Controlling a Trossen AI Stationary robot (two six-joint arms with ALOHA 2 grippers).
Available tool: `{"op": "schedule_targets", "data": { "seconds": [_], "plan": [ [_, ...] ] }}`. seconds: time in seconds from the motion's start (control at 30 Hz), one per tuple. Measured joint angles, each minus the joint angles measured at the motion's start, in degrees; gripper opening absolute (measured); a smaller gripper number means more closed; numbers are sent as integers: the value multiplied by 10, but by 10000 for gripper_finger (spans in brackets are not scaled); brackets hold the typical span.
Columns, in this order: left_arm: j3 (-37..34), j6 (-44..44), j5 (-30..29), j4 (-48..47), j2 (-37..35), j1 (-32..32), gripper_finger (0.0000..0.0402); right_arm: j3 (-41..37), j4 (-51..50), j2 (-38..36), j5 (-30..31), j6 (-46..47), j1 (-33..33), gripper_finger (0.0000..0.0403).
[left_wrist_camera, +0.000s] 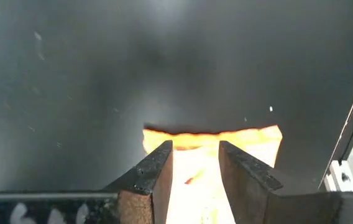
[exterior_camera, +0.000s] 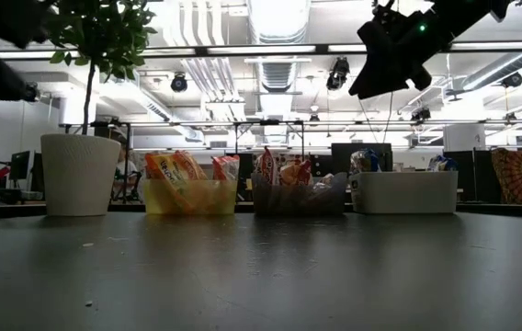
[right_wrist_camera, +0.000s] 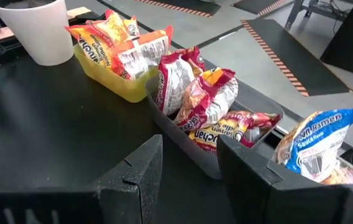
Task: Sort Maruchan noodles
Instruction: Put the orange noodle pack into the yellow bin
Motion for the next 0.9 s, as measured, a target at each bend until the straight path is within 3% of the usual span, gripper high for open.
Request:
{"op": "schedule_targets", "data": {
  "seconds": [0.33,0.67,0.77,0.9],
  "plan": [
    [-3,-64,51,-8,49,-71,91,-21,0,0,0,24,0,132],
    [-3,-26,57,-3,129,-77,55,-23,0,0,0,30,8,136],
    [2,6,25,-6,144,-65,42,-23,1,0,0,30,8,132],
    [17,83,-116,-8,144,-22,37,-23,15,0,0,32,9,127]
  ]
}}
